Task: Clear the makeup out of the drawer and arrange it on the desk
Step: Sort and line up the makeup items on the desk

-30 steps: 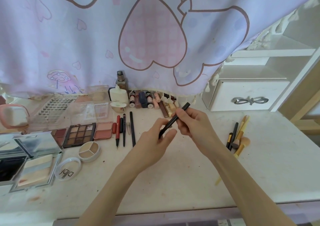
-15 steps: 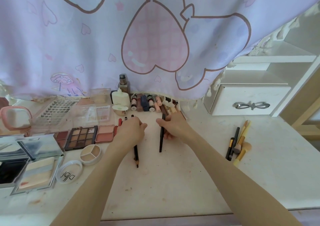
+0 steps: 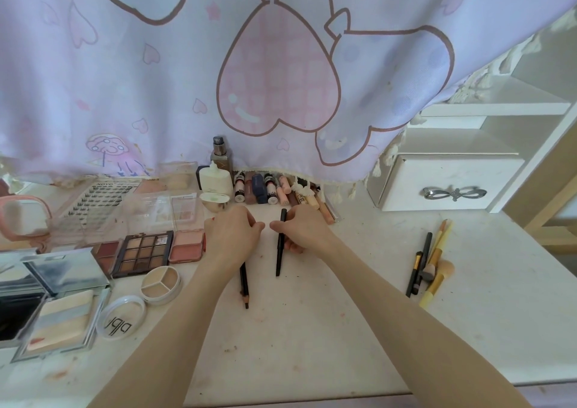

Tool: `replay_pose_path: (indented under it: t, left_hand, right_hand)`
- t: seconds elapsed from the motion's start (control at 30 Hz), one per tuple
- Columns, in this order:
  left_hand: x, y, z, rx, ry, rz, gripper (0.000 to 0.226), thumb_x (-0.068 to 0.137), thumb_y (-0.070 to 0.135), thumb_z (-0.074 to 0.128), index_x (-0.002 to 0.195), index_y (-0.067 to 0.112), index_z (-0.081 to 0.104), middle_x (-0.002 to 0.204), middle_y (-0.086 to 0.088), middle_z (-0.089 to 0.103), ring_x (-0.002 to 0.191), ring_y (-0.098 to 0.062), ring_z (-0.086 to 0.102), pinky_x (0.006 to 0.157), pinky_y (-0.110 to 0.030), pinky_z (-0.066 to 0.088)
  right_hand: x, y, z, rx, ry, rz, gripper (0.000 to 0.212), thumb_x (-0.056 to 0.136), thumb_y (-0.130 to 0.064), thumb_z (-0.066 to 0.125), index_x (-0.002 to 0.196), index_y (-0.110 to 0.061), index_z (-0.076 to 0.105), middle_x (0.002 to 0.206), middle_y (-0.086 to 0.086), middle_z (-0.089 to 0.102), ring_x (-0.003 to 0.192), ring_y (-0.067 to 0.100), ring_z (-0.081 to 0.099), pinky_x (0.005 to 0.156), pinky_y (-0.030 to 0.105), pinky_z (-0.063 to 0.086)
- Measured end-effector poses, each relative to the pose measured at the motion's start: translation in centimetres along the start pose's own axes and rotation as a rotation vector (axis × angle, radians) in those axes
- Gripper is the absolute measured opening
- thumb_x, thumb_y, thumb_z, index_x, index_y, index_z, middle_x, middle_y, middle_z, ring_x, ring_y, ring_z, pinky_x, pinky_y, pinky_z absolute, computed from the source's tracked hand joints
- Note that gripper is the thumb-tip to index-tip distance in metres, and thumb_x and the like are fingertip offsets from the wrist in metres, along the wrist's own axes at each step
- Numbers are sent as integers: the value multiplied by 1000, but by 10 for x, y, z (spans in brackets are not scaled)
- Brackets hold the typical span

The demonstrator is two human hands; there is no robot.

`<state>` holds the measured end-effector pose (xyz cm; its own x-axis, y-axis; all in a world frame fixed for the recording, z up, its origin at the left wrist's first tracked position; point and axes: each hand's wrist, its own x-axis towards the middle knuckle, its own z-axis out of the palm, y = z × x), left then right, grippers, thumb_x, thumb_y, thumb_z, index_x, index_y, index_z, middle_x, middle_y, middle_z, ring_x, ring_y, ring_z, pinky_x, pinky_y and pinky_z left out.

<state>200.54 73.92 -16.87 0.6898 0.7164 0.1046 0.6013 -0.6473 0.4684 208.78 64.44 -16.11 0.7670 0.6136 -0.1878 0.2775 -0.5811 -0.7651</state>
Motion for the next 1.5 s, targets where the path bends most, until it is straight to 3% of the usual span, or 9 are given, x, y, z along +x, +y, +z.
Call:
replay_pose_path:
  t: [0.17, 0.27, 0.43, 0.63, 0.87, 1.03, 1.17, 1.3, 1.5]
  left_hand:
    - [2, -6, 3, -20, 41, 5, 26, 89, 35, 56, 102, 13, 60, 103, -4, 65, 102, -25, 56, 92, -38, 38]
    - [3, -8, 3, -80, 38, -3, 31, 88, 36, 58, 108, 12, 57, 103, -6, 64, 103, -26, 56, 93, -41, 40]
    - [-2, -8, -2, -223, 113, 82, 23, 93, 25, 51, 107, 8, 59, 92, -5, 61, 87, -22, 55, 77, -33, 44]
    - [-21, 11, 9, -202, 48, 304, 23, 94, 18, 45, 111, 13, 59, 108, -3, 57, 98, -17, 52, 82, -25, 39]
    - [-53, 53, 48, -97, -218, 528, 35, 98, 26, 37, 128, 16, 50, 135, -2, 45, 126, -18, 39, 107, -30, 27]
    - [-70, 58, 69, 157, -194, 565, 63, 89, 44, -3, 143, 30, 25, 155, 6, 16, 144, -14, 7, 115, -36, -2]
    - [-70, 57, 66, 149, -199, 553, 45, 101, 35, 18, 145, 32, 21, 156, 9, 12, 144, -12, 3, 116, -34, -4]
    - [-72, 58, 65, 143, -196, 546, 44, 101, 34, 19, 145, 32, 21, 156, 10, 11, 144, -11, 3, 116, -33, -4]
    - [-73, 56, 65, 126, -188, 547, 44, 101, 34, 20, 145, 33, 22, 156, 10, 11, 144, -10, 3, 116, -32, -4]
  right_hand:
    - [-3, -1, -1, 13, -5, 1, 29, 89, -25, 57, 65, -13, 47, 57, 5, 59, 44, 15, 56, 43, 20, 46]
    - [-6, -5, -1, 56, -17, 10, 24, 93, -25, 50, 93, -4, 63, 74, 11, 67, 53, 19, 61, 49, 23, 47]
    - [-10, -3, -3, 344, -82, 65, 28, 100, -19, 39, 119, -5, 54, 91, 17, 68, 61, 20, 63, 66, 31, 56]
    - [-38, 26, -46, 333, 44, -32, 19, 95, -14, 47, 103, -5, 62, 82, 9, 67, 65, 16, 62, 62, 22, 52]
    - [-66, 84, -119, -217, 364, 111, 17, 88, -29, 58, 78, -16, 62, 80, 5, 67, 84, 21, 61, 75, 30, 47]
    - [-63, 112, -142, -366, 364, 315, 27, 85, -27, 61, 90, -1, 66, 91, 12, 65, 85, 27, 59, 67, 29, 43]
    - [-57, 112, -142, -476, 306, 384, 24, 84, -31, 61, 86, -7, 58, 94, 10, 58, 83, 27, 55, 63, 27, 40]
    - [-53, 106, -142, -512, 338, 413, 31, 85, -23, 60, 65, -11, 40, 72, 4, 44, 71, 23, 47, 49, 24, 30]
    - [-52, 111, -143, -561, 364, 428, 28, 84, -19, 58, 64, -10, 41, 66, 3, 44, 55, 15, 40, 46, 22, 28]
